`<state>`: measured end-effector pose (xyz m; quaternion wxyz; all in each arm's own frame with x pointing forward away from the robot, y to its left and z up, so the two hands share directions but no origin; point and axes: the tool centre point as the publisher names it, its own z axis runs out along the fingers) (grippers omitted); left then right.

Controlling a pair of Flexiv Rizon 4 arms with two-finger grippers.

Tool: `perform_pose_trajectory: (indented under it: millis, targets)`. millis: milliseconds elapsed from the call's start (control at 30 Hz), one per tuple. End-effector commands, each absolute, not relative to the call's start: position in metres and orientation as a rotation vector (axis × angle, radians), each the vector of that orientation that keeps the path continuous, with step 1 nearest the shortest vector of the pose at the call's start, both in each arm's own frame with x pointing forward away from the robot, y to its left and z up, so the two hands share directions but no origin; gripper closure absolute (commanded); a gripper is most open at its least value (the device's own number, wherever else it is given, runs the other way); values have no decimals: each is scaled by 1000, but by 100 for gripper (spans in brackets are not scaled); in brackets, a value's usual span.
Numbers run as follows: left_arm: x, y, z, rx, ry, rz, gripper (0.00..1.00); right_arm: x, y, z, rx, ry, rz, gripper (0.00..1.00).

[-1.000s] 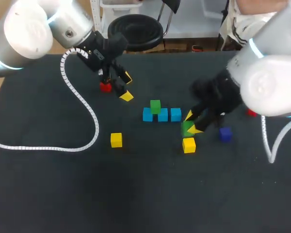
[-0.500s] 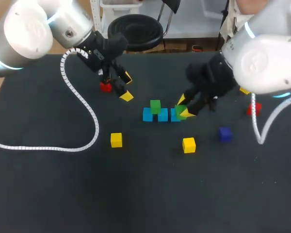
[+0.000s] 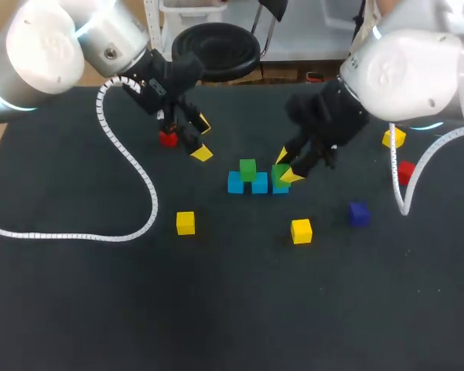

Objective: Place the blue cubes, place green cubes on the blue cubes, place the yellow cubes on the green cubes, then place the red cubes on the yellow cubes, and place purple cube on the red cubes.

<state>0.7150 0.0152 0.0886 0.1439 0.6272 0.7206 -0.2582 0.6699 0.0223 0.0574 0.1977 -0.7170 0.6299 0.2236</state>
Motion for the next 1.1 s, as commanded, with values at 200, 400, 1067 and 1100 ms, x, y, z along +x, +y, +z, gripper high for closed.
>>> perform_pose_trajectory:
  millis: [200, 400, 1067, 1100]
  targets:
    - [715, 16, 89, 1809, 2075, -744, 0, 686, 25, 45, -1982, 1781, 625, 100]
    - [715, 16, 89, 1809, 2075, -744, 0, 693, 19, 40, -1942, 1796, 639, 100]
    - [715, 16, 89, 1809, 2075, -744, 0, 691, 30, 44, -1907, 1857, 656, 100]
    - [715, 16, 89, 1809, 2075, -744, 0, 691, 30, 44, -1906, 1858, 658, 100]
